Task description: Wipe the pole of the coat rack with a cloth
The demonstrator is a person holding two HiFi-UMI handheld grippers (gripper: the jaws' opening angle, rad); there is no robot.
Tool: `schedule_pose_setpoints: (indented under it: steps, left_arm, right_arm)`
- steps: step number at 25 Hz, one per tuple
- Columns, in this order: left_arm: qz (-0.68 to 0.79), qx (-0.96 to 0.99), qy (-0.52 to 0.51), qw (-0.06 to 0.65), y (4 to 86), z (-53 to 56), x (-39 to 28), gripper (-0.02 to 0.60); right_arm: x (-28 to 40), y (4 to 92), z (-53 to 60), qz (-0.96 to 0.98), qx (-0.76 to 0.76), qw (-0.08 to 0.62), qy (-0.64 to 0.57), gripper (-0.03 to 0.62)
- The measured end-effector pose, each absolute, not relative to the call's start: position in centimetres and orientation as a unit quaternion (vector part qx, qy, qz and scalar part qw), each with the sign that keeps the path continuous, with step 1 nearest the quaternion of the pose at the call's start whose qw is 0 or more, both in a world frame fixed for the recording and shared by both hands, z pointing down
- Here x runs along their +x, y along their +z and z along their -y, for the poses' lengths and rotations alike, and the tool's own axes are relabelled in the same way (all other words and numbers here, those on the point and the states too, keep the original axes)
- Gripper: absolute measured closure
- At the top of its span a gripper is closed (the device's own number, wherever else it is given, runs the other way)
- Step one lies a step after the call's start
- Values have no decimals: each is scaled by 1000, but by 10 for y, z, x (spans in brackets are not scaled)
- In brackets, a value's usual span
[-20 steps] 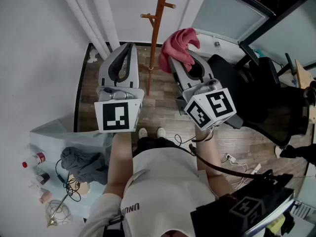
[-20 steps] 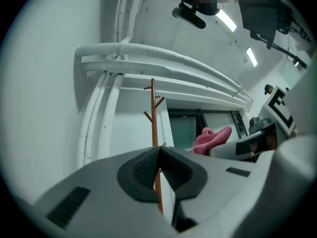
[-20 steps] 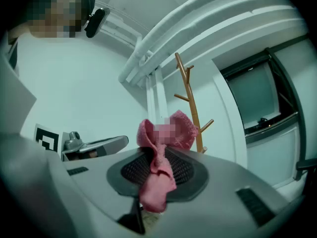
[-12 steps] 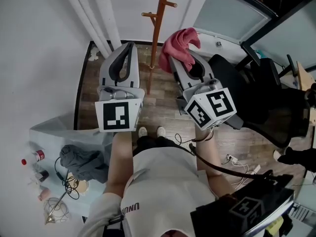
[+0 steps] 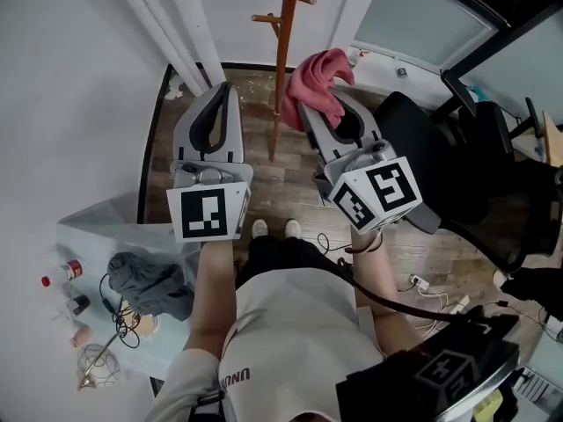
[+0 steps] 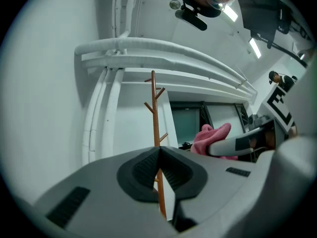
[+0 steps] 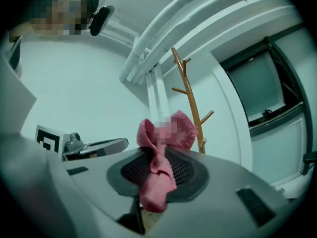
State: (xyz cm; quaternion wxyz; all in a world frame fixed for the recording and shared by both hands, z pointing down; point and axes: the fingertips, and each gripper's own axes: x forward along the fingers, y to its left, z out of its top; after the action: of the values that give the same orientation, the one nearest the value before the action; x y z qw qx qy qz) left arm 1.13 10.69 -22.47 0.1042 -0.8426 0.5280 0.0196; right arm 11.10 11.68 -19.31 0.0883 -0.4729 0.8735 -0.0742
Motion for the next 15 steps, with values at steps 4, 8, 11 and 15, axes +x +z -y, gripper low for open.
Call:
schedule_pose_setpoints:
  steps: [4, 8, 11, 15]
  left_arm:
    - [-526, -845, -7, 95, -203, -104, 20, 569]
    - [-524, -845, -24, 101, -185, -107, 27, 571]
    - [-535, -839, -36, 94, -172, -101, 25, 571]
    - [-545, -834, -28, 84, -165, -88, 14, 571]
  right_arm:
    - [115, -181, -112, -882, -461, 75, -70, 503]
    - [121, -166, -112, -887, -449, 74, -76, 503]
    - [127, -156, -104, -888, -446, 74, -85, 503]
    - [122, -147, -90, -895, -432, 72, -88, 503]
